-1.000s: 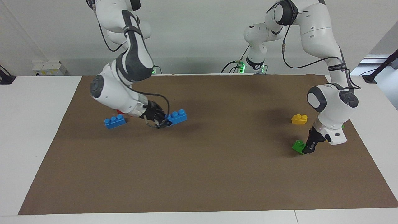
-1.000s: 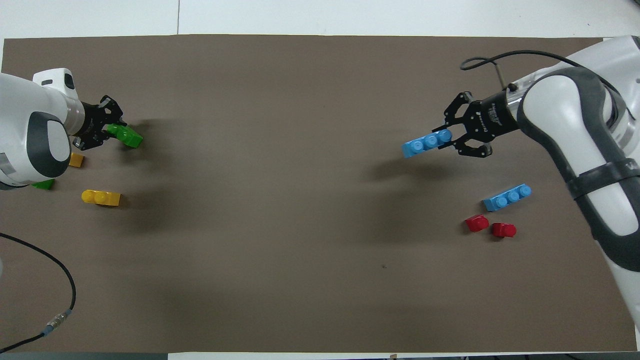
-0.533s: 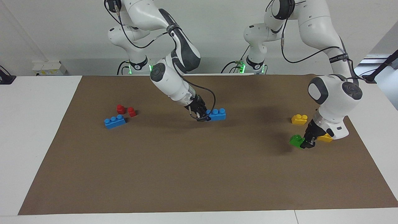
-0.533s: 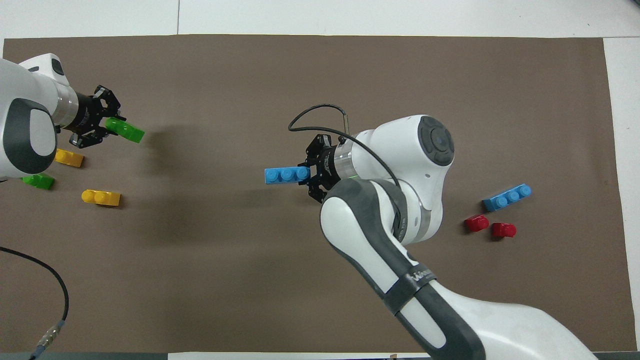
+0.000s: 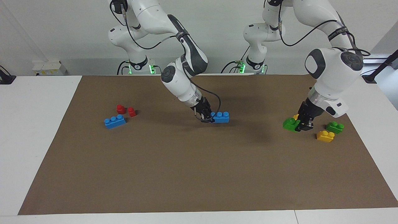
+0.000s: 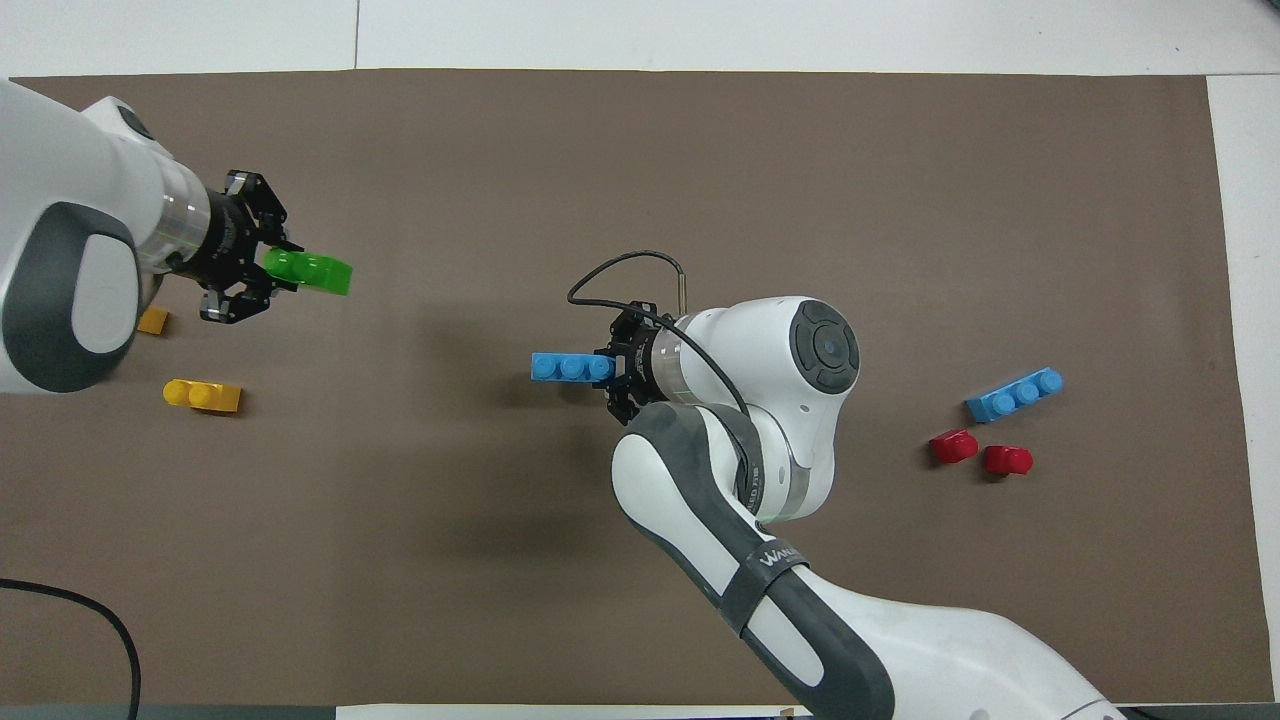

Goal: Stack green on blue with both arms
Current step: 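Carry the blue brick to the table center while the left gripper lifts green, then bring the green brick against the blue brick held by the right gripper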

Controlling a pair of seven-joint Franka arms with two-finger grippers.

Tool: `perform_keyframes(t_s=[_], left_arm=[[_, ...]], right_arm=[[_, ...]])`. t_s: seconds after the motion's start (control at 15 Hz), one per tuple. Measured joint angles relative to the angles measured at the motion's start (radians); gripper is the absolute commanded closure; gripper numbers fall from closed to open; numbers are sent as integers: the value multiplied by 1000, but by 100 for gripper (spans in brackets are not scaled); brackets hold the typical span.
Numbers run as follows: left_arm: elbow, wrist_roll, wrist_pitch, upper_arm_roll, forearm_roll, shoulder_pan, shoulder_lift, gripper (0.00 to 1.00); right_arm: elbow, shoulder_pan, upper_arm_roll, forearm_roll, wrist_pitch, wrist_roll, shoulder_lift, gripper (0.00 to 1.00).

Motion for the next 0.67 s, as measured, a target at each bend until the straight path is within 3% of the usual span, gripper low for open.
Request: perform_keyframes(t_s=[0.27, 0.47, 0.67], left_arm=[[-53, -241, 18, -2, 43, -137, -12, 100], [-130, -398, 113, -2, 63, -211, -37, 100], [-186, -506, 172, -2, 107, -269, -44, 100]], right_arm=[[-10, 1, 0, 2, 6, 0, 22, 100], [-12, 4, 0, 9, 25, -10, 44, 100], [-14, 9, 0, 118, 29, -118, 59, 100]])
